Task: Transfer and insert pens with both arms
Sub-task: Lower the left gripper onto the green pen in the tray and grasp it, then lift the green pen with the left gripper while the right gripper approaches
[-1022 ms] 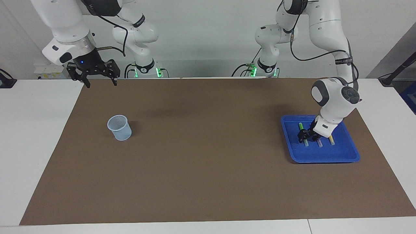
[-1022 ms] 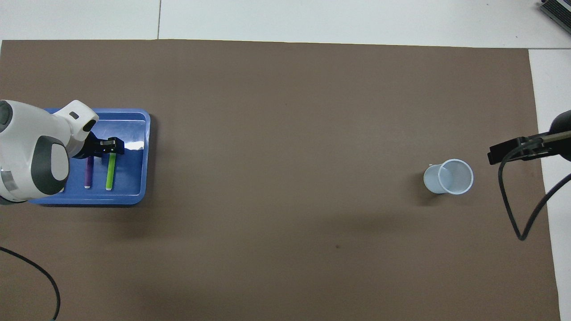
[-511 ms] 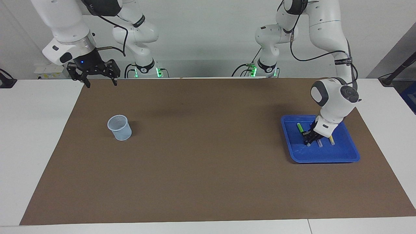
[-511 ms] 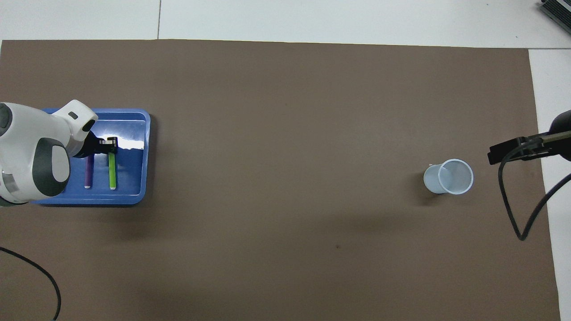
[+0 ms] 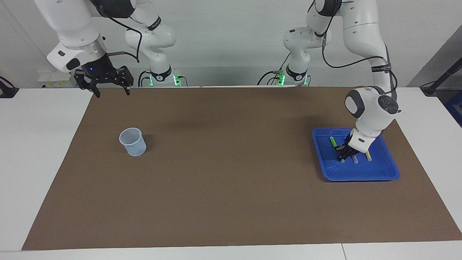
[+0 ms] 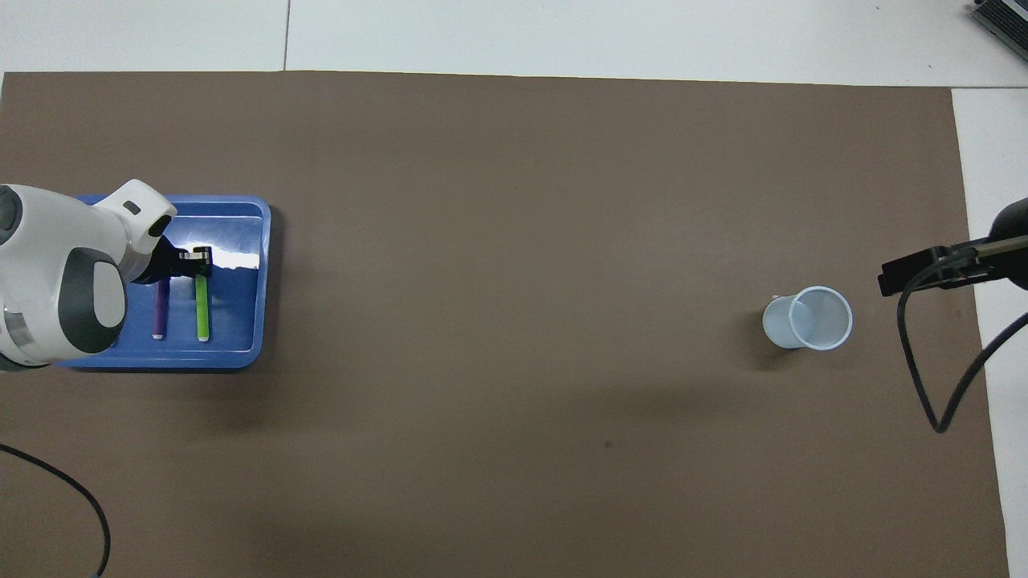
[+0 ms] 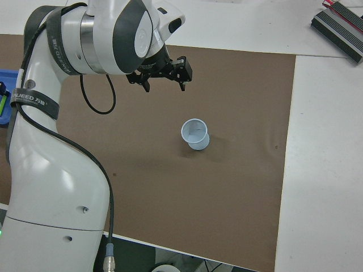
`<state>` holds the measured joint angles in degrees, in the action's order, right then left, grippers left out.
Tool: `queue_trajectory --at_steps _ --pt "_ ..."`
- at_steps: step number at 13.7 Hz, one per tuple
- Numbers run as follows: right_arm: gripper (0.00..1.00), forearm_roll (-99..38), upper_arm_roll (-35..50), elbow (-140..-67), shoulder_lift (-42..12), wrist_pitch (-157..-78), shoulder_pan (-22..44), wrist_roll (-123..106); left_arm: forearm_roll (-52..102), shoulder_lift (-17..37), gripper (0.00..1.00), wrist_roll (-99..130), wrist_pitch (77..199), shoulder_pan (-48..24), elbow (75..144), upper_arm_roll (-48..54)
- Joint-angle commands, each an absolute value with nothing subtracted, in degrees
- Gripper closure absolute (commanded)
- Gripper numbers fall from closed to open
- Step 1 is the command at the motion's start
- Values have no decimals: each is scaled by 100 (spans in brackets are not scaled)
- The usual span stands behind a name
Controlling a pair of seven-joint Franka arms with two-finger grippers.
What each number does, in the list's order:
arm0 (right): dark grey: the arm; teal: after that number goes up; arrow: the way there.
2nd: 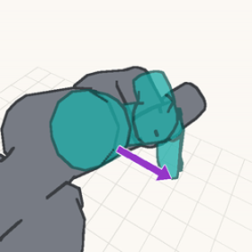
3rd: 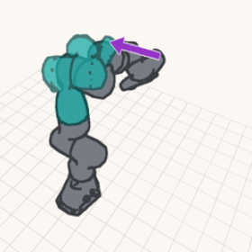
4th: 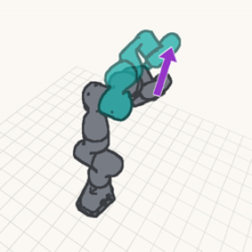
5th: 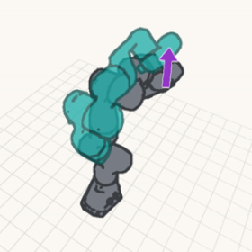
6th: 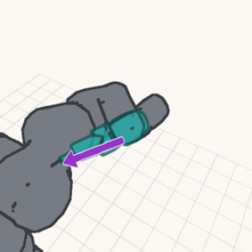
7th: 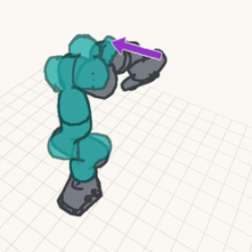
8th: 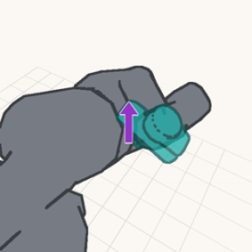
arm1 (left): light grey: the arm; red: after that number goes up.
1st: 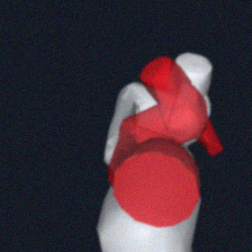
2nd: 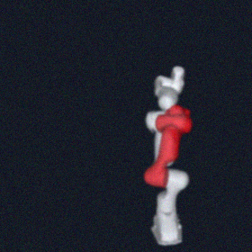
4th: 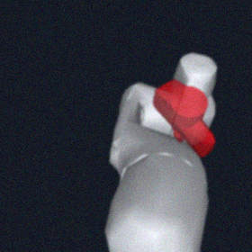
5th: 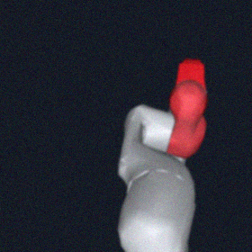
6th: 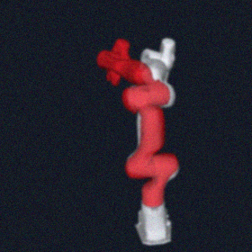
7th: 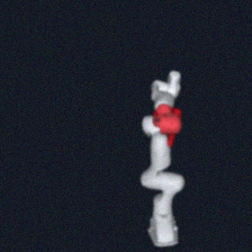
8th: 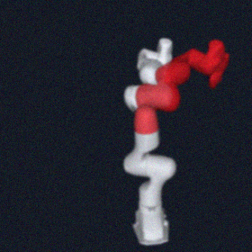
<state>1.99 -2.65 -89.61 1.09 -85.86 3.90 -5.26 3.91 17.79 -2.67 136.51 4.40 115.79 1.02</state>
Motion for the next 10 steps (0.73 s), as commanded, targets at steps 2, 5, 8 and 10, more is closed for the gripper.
queue_trajectory --at_steps 2,5,8,10 --pt "0 79 -255 -9044 202 -8675 334 -598 466 1767 100 -203 12958 404 11225 114" --pt "0 79 -255 -9044 202 -8675 334 -598 466 1635 100 -44 12026 378 10698 114" --pt "0 79 -255 -9044 202 -8675 334 -598 457 1504 100 245 11480 378 10407 140" --pt "0 79 -255 -9044 202 -8675 334 -598 466 1345 100 569 11295 369 10389 184"
